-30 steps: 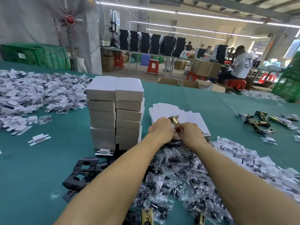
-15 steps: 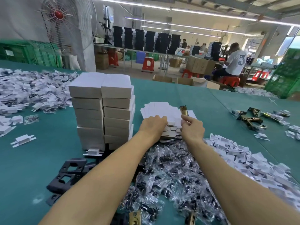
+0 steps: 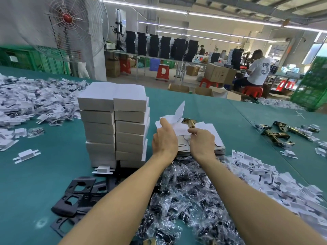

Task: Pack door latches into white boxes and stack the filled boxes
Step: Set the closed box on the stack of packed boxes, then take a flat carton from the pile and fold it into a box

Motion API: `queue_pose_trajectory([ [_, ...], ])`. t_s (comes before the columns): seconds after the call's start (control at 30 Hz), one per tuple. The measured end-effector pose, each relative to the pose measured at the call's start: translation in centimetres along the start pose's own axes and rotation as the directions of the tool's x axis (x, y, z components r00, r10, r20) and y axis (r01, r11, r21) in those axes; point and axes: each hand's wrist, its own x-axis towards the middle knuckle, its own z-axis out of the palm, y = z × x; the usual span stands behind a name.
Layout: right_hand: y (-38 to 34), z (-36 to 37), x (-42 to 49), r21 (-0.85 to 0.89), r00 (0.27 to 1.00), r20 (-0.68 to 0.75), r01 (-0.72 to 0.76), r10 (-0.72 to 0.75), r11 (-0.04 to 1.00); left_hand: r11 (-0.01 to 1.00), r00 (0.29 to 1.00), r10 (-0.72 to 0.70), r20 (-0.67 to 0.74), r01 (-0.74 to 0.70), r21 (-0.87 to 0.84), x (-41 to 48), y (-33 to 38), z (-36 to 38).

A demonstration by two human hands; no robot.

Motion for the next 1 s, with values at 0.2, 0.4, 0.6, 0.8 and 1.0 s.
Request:
queue_pose_trajectory([
  [0.2,0.1,0.7,0.8,-0.148,0.981,0.127,0.167,-0.149,0.975,0.97,0.993,-0.103,-0.06,0.086,-0.227,-0.1,0.1,-0.2],
  [0.4,0.3,0.5,0.2,-0.204,0.944,0.303,0.202,-0.134,0.958,0.943,0.982,0.054,-0.178,-0.109,-0.315,-1.6,-0.2,-0.6],
  [0.6,-0.9,-3.0,-0.5,0.743,0.885,0.203,-0.418,0.42,0.522,0.873,0.945,0.31,-0.105,-0.326,-0.363,-4.3,-1.4,-2.3],
  [0.8,0.3,-6.1,-1.0,0.817,0.836,0.223,-0.441,0.501,0.371,0.875,0.872,0.483,-0.079,-0.483,0.022,-5.9,0.5,-5.8],
  [1.0,-1.6,-8.5,-5.9,0.881,0.94,0.264,-0.326,0.215,0.343,0.975,0.916,0.117,0.384,-0.18,0.133,-6.3,3.3,-8.3],
])
